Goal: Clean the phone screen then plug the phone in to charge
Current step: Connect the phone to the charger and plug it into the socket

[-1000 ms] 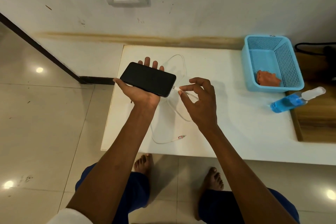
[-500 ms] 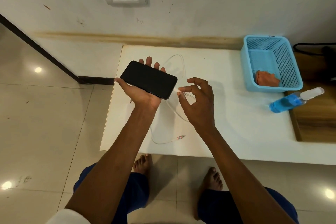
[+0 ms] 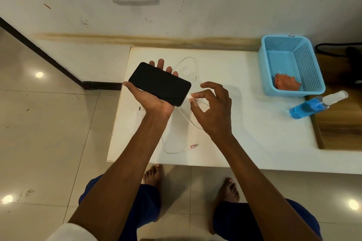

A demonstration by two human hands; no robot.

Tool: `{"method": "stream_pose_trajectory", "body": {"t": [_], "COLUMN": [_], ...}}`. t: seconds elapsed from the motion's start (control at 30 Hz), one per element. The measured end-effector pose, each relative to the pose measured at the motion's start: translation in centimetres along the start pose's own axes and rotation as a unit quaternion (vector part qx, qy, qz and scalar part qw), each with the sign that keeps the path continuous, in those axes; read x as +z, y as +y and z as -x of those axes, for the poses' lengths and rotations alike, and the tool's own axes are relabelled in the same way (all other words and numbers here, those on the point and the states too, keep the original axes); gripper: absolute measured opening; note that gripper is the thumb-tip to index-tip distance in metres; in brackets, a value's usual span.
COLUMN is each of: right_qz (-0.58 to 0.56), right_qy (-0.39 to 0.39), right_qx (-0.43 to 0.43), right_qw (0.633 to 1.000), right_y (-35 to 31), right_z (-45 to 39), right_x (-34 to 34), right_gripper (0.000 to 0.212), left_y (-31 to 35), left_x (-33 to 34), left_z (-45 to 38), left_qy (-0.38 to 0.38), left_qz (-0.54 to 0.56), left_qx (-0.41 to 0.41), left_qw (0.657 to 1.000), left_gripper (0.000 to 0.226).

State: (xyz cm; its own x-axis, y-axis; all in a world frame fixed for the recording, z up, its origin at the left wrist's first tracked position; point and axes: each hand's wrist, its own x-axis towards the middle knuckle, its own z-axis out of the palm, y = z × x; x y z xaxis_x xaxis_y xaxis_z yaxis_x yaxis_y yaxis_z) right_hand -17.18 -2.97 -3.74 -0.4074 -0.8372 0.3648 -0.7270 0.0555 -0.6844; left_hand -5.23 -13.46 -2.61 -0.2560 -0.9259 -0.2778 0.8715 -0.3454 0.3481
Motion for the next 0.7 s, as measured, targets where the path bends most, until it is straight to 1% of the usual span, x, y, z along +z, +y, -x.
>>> {"method": "stream_pose_trajectory", "body": {"t": [0.1,0.13,0.3,0.43,0.7], "right_qz": [0.022,0.028,0.061,0.068,0.063], "right_qy": [-0.03,-0.033,-0.035,-0.018,0.002], "right_qx": [-0.002,-0.003,-0.025,-0.026,-0.049], "right_qw": [0.999,0.999,0.997,0.997,0.997], "right_y": [0.03,0.06,0.25,0.29,0.35], "right_z": [-0.34,-0.39,-0.17,-0.02,-0.18], "right_x": [-0.42,-0.55,-0.52,-0.17,0.22], "right_gripper": [0.035,0.038,0.027,0.019,0.016], "left_y": [0.3,0.33,0.34,0.24,0.58], "left_x": [-0.02,-0.06,0.03,0.11,0.08], "left_z": [-0.16,-0.19,-0.1,0.12,0.14], "left_qy": [-0.006,-0.006,-0.004,0.003,-0.013], "left_qz": [0.002,0.003,0.002,-0.002,0.008], "left_qx": [-0.002,-0.003,-0.008,-0.012,-0.033], "left_qw": [1.0,1.0,1.0,1.0,0.999], "left_gripper": [0.091,0.092,0.092,0.091,0.093]}}
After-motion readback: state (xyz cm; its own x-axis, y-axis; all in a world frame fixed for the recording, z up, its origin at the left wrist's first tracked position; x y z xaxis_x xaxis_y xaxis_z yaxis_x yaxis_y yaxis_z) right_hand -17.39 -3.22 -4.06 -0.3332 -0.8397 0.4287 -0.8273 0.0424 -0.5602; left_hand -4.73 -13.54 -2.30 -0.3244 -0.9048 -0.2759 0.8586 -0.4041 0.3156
